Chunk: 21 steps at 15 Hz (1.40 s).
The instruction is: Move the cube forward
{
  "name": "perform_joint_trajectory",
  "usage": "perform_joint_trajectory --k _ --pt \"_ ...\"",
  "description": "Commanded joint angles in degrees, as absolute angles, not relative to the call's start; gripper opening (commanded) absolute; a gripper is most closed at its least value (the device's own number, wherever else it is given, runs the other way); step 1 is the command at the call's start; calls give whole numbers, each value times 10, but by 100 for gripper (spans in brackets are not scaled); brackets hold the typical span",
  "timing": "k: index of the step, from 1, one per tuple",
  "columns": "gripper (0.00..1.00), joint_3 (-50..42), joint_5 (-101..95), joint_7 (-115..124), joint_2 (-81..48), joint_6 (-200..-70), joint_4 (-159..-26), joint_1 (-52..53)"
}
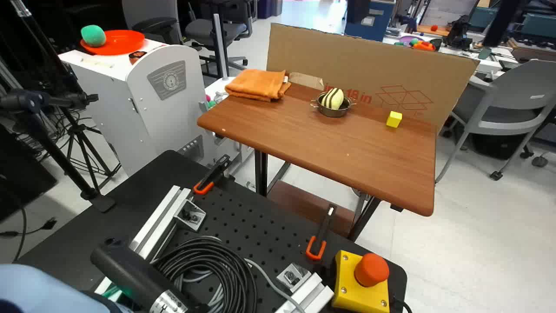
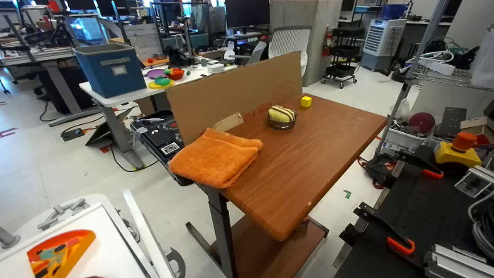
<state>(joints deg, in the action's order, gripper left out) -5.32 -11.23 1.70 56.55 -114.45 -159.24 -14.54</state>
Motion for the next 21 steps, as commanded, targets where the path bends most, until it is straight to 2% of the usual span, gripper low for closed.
perform_joint_trajectory --k 1,16,21 --pt "100 -56 -116 20 566 -1142 -1591 -141" --pt "100 -56 -116 20 566 -1142 -1591 -141" --pt "100 -18 -116 39 463 -1179 -1582 -113"
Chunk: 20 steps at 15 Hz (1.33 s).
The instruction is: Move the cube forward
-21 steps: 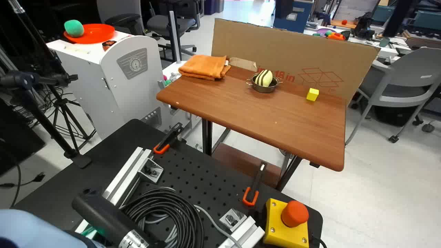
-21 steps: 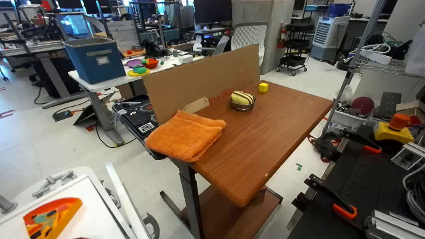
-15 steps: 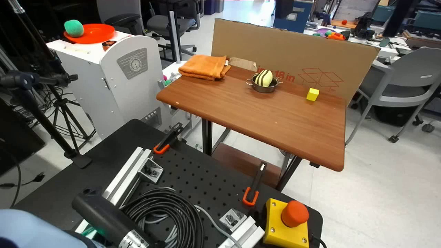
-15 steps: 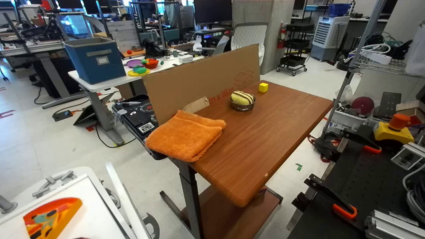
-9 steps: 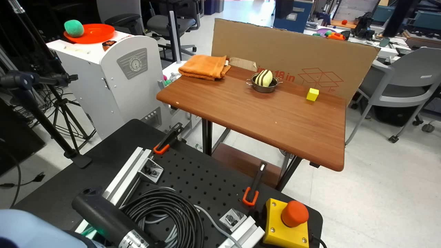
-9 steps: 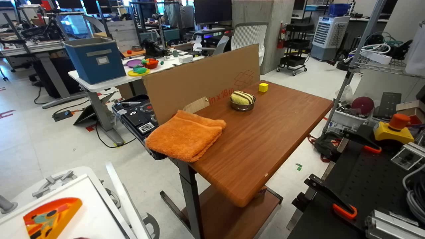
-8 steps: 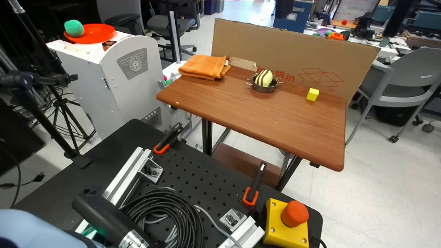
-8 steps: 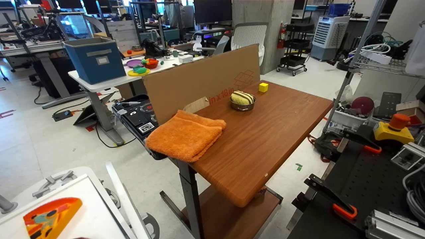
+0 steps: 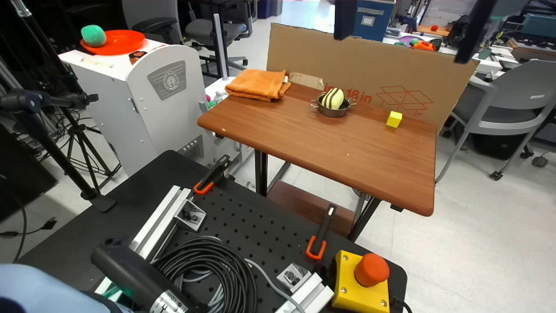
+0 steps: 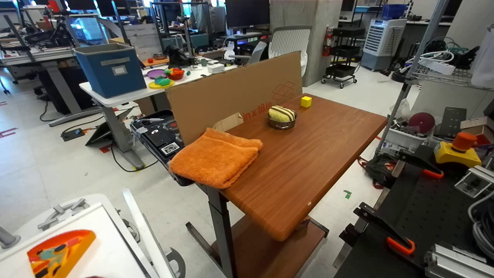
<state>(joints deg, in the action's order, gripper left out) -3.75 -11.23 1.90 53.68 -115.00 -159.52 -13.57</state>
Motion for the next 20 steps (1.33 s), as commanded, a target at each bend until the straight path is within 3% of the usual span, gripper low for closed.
perform_joint_trajectory --k 1,8,20 --pt "100 -9 -114 43 430 -1203 -1577 -102" --pt "100 25 -128 43 196 -1355 -1501 -61" --pt "100 -27 -157 21 -194 -1353 -1128 -50"
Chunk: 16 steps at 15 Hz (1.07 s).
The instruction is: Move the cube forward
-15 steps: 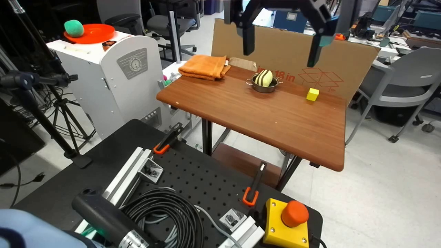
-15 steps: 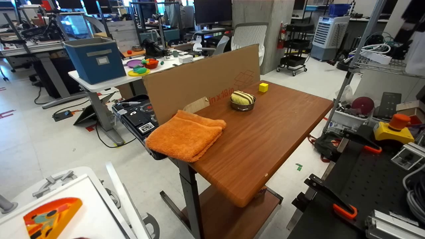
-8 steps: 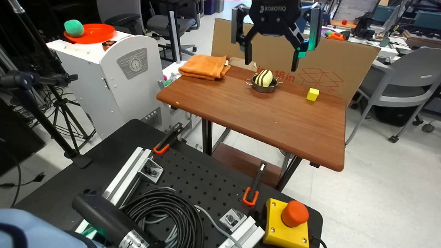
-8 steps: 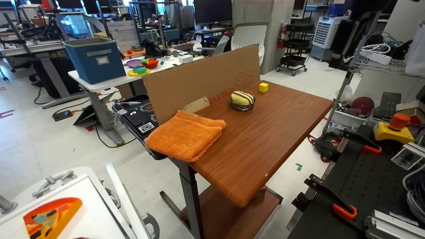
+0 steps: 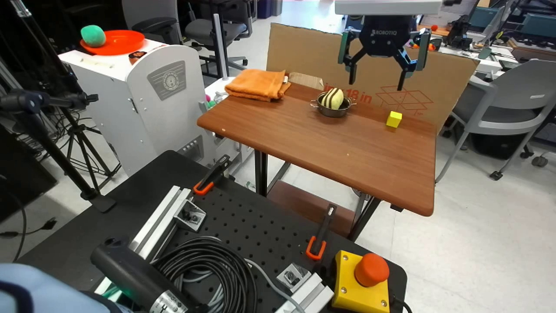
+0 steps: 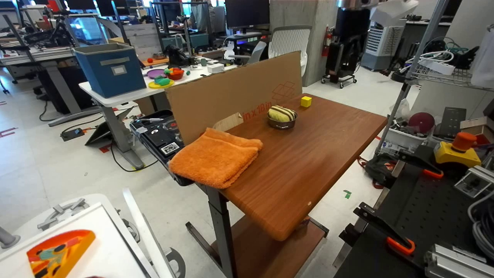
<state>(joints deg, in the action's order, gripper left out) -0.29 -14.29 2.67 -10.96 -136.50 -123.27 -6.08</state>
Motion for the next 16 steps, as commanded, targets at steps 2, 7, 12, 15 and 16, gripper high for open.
perform_joint_trajectory --k 2,7,12,15,16 --pt "100 -40 -148 9 -243 -1347 -1063 -51" --pt "100 -52 -129 -15 -362 -1319 -921 -57" --pt "100 -49 -123 -32 -454 -1282 -826 -61" --pt "100 -47 -119 -41 -497 -1258 -782 -64" --pt "100 -47 -118 -43 -509 -1252 -770 -64"
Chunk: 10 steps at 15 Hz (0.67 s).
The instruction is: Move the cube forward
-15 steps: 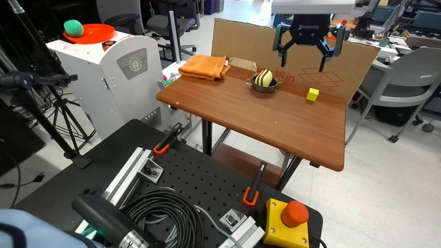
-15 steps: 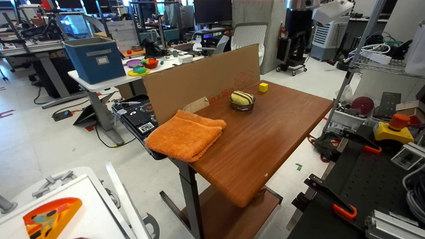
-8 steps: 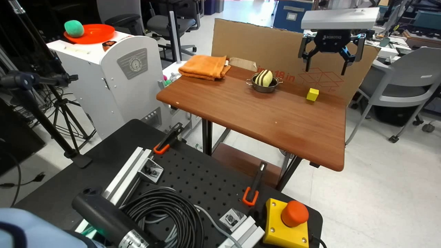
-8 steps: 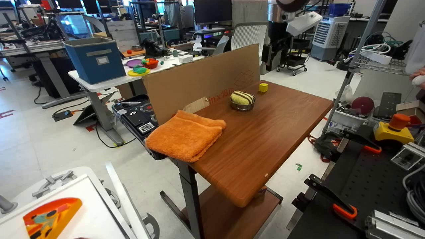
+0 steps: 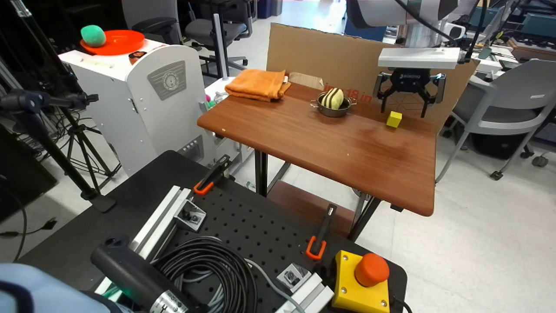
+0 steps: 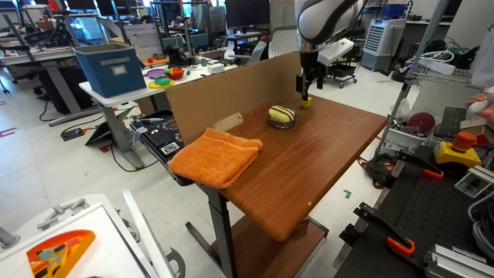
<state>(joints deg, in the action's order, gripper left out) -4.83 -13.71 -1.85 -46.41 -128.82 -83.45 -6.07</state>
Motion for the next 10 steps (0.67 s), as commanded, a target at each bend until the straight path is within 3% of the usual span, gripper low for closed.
perform_joint_trajectory --k 1,5,7,10 --pt "100 -45 -115 -47 -519 -1245 -757 -64" --pt "97 -37 -101 -61 -550 -1222 -713 -62" --pt "72 -33 -95 -70 -560 -1210 -699 -63" --pt "52 -35 -94 -74 -571 -1193 -680 -60"
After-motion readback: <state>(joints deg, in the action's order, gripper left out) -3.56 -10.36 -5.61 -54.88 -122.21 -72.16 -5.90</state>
